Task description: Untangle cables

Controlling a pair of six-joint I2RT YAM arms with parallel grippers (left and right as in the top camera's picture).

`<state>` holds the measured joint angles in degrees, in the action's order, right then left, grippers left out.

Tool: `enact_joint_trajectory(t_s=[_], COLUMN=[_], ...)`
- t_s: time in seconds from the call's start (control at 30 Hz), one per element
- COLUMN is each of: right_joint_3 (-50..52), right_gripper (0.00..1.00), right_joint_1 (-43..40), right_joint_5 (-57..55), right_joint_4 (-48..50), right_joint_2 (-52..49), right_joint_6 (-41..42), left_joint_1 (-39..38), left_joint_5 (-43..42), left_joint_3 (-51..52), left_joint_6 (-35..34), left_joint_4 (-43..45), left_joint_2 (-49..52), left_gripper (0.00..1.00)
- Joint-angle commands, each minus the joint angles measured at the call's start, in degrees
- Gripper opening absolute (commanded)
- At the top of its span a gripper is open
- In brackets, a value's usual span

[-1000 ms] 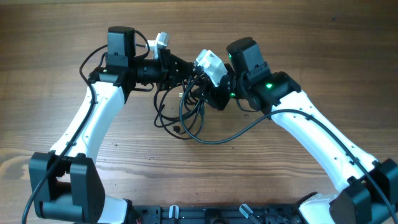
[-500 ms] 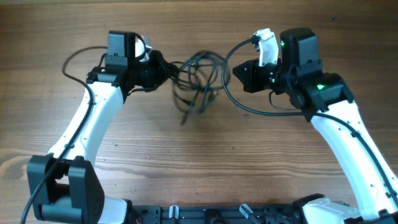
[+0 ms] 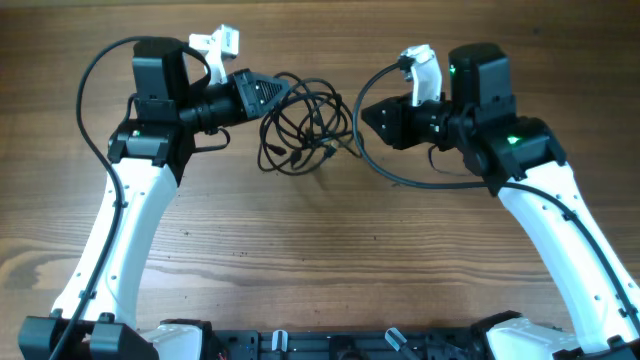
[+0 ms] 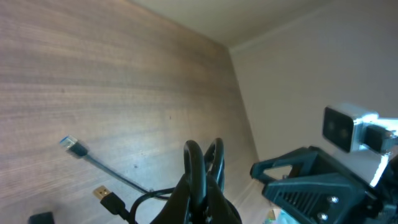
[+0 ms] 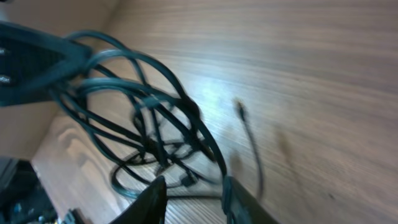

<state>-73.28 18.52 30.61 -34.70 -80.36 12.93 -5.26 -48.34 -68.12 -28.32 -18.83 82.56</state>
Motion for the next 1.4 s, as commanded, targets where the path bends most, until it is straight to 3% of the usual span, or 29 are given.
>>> enact_joint_trajectory(t_s=[0.0, 0.13, 0.27, 0.37, 0.6, 0.7, 0.87, 1.13, 1.37], right_joint_3=[-0.3, -0.3, -0.3, -0.3, -0.3, -0.3, -0.3, -0.3, -0.3], right_gripper=[0.38, 0.38, 0.43, 0.59, 0.59, 0.42, 0.04, 0.04, 0.04], right_joint_1=[5.1, 11.2, 13.6, 13.8, 16.0, 16.1, 16.1, 7.5, 3.2], right_joint_5=[2.7, -4.0, -10.4, -11.3, -11.4, -11.3, -15.2, -16.0, -15.6], right_joint_4=[3.1, 5.1, 6.0, 6.0, 9.9, 11.7, 11.8, 11.5, 11.6], right_joint_2=[-0.6, -2.6, -4.7, -6.6, -10.0, -10.3, -10.3, 1.5, 10.8], right_joint_6=[-2.3, -2.7, -20.7, -32.1, -36.5, -33.4, -28.9, -1.9, 7.5], left_joint_1=[-0.8, -1.1, -1.1, -1.1, -1.4, -1.4, -1.4, -1.4, -1.4], left_joint_5=[-4.2, -4.2, -4.2, -4.2, -8.3, -10.1, -12.3, -7.2, -3.6], left_joint_3=[-0.6, -0.6, -0.6, -0.6, -0.6, -0.6, -0.6, -0.6, -0.6], left_joint_6=[1.3, -2.6, -6.3, -6.5, -8.6, -8.6, -8.7, -8.2, -8.0], left_joint_4=[-3.3, -4.2, -7.0, -10.2, -11.4, -12.4, -12.4, -14.5, -16.2], left_joint_2=[1.9, 2.6, 2.6, 2.6, 2.6, 2.6, 2.6, 2.6, 2.6], left_gripper=[0.04, 0.04, 0.04, 0.04, 0.04, 0.05, 0.09, 0.04, 0.04])
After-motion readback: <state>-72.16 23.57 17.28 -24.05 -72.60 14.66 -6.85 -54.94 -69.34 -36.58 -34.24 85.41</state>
